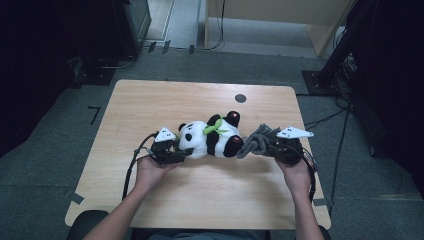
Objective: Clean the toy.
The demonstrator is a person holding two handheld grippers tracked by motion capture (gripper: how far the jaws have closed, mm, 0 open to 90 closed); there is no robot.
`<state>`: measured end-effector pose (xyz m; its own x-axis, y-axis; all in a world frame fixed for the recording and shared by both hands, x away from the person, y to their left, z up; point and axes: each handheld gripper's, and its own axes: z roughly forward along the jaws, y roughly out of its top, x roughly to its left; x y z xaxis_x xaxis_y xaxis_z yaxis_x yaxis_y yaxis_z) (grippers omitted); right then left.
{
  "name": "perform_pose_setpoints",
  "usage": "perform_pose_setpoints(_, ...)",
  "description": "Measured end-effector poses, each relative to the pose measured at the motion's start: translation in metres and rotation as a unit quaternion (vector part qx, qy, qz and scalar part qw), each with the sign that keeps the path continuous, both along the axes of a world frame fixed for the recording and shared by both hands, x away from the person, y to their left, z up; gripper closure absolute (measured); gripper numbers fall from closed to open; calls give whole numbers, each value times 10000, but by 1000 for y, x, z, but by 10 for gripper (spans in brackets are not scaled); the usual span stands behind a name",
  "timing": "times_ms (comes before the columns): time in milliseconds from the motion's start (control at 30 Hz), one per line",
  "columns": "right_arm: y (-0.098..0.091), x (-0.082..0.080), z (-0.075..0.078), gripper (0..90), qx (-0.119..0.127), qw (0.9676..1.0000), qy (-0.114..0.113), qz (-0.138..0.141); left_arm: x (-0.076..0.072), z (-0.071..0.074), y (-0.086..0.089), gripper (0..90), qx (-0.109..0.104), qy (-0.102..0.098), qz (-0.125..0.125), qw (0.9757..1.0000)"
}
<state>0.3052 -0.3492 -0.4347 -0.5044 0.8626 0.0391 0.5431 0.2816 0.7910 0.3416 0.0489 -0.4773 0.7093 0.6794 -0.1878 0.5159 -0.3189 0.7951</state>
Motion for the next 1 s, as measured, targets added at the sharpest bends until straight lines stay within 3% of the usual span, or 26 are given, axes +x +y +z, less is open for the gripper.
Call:
perform_pose_setpoints(233, -12, 20, -5, 828, 136, 9996, 46, -224, -1, -1, -1, 435, -10, -29, 36, 10000)
perform_pose_setpoints(633, -22, 52, -16, 829, 130, 9988, 140, -450, -3, -3, -1, 430, -78, -75, 95, 9999)
perform_pose_setpoints(900, -29, 76, -31, 828, 206, 9970, 346, -661, -4, -3, -1, 428, -85, -97, 104, 9999)
perform_pose_setpoints(1000, -30, 86, -42, 826, 180, 9957, 548, -732, -4, -3, -1, 426, -87, -96, 103, 9999)
